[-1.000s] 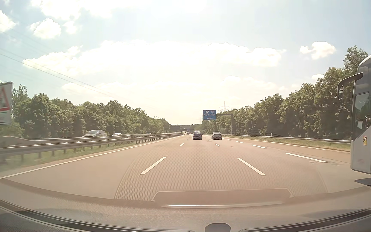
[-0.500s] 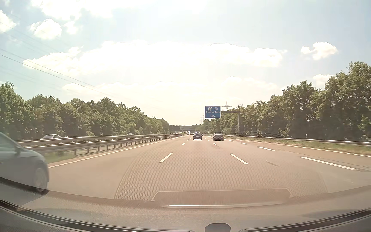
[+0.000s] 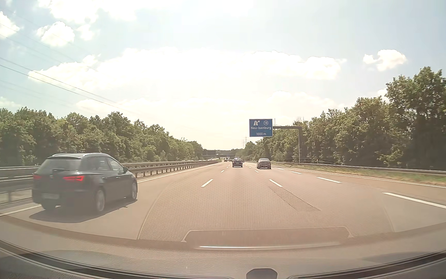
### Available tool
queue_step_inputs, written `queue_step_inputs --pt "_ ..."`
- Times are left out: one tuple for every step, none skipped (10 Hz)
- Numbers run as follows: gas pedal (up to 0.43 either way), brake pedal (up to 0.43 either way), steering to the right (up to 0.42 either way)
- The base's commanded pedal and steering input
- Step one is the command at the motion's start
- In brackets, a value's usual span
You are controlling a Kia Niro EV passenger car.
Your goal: Follow the waypoints while adhering to traffic rules and regulations
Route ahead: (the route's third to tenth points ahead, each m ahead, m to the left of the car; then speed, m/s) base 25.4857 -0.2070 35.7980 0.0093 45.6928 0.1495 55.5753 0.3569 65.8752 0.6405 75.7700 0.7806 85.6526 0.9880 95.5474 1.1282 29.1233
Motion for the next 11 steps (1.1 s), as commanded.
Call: queue_step_inputs --pt "0.260 0.030 -0.001" --pt "0.240 0.030 -0.001" --pt "0.240 0.030 -0.001" --pt "0.240 0.030 -0.001" --pt "0.240 0.030 -0.001" --pt "0.240 0.030 -0.001" --pt "0.240 0.030 -0.001" --pt "0.240 0.024 -0.001" --pt "0.240 0.030 -0.001" --pt "0.240 0.030 -0.001" --pt "0.240 0.030 0.000"
